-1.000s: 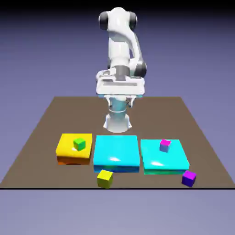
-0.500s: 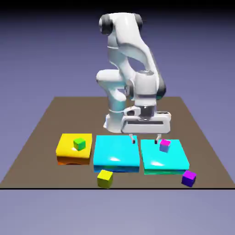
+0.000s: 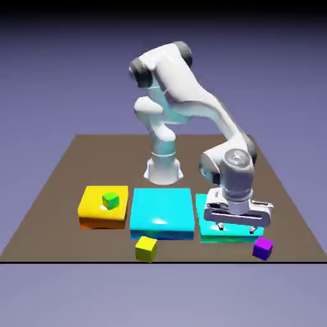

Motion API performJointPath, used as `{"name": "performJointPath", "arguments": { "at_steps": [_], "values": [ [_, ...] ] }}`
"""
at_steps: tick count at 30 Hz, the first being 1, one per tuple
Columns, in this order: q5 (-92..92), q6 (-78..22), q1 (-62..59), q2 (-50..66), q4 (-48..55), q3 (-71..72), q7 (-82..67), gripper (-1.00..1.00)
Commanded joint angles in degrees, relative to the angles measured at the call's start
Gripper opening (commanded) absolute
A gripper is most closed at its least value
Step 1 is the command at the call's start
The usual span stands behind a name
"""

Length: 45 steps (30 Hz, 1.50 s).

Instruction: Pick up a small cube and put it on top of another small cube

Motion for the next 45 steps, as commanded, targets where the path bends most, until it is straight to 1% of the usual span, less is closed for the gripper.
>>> {"name": "performJointPath", "arguments": {
  "at_steps": [1, 14, 16, 19, 20, 21, 24, 25, 45],
  "values": [
    [-0.4, -1.3, -0.5, 2.1, 1.5, 1.2, 1.5, 0.0],
    [-5.6, -18.0, -7.0, 29.1, 20.6, 16.8, 21.0, 0.0],
    [-5.7, -18.3, -7.1, 29.5, 20.9, 17.1, 21.3, 0.0],
    [-7.9, -11.4, -4.7, 33.4, 18.4, 14.1, 21.6, 0.0],
    [-7.9, -11.4, -4.7, 33.4, 18.4, 14.1, 21.6, -1.0],
    [-7.9, -11.4, -4.7, 33.4, 18.4, 14.1, 21.6, -1.0],
    [-5.7, -18.5, -6.6, 29.1, 20.9, 17.1, 21.1, -1.0],
    [-5.4, -19.6, -4.8, 27.8, 21.0, 16.8, 20.0, -1.0],
    [18.8, -33.1, 6.2, 9.2, 19.9, -24.7, -14.4, -1.0]
  ]
}}
